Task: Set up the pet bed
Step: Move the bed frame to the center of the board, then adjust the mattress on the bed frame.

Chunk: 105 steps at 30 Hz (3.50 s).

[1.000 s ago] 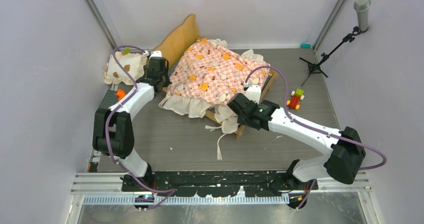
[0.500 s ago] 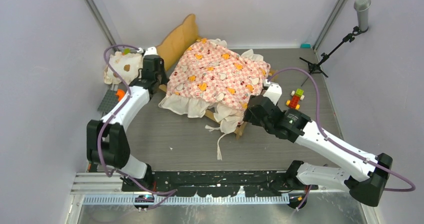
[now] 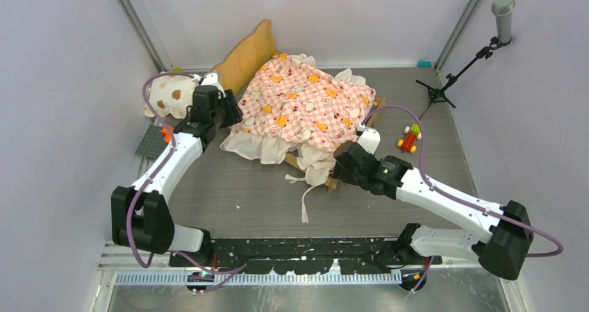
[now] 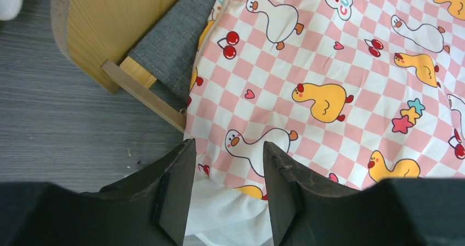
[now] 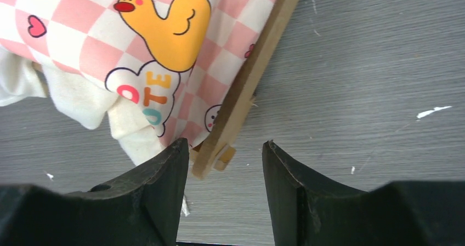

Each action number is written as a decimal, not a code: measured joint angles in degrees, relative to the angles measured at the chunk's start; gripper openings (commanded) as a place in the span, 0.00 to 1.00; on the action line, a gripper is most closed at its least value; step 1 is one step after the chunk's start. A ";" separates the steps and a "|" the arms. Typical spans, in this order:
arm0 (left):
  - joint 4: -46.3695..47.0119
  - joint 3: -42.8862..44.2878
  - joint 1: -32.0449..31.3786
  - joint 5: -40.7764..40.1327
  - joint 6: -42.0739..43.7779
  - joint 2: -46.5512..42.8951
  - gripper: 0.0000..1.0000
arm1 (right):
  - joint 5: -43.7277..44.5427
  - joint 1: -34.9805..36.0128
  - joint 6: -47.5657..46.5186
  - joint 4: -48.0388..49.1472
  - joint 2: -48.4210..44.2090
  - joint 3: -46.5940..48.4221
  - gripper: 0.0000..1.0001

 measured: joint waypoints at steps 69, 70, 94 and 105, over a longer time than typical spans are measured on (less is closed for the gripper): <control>-13.11 -3.74 -21.35 -16.70 -6.56 0.46 0.00 | 4.37 -17.05 -12.50 -6.97 -3.19 -4.00 0.01; -13.07 -3.74 -21.40 -16.72 -6.49 0.44 0.00 | 4.24 -17.25 -12.81 -6.88 -3.28 -4.02 0.01; -13.09 6.69 -20.65 -32.96 8.39 7.82 0.26 | 0.96 -20.02 -18.56 -2.19 -6.71 -6.99 0.01; -14.80 7.82 -20.31 -27.76 9.79 3.45 0.68 | 0.81 -20.06 -18.56 -2.23 -6.69 -6.99 0.01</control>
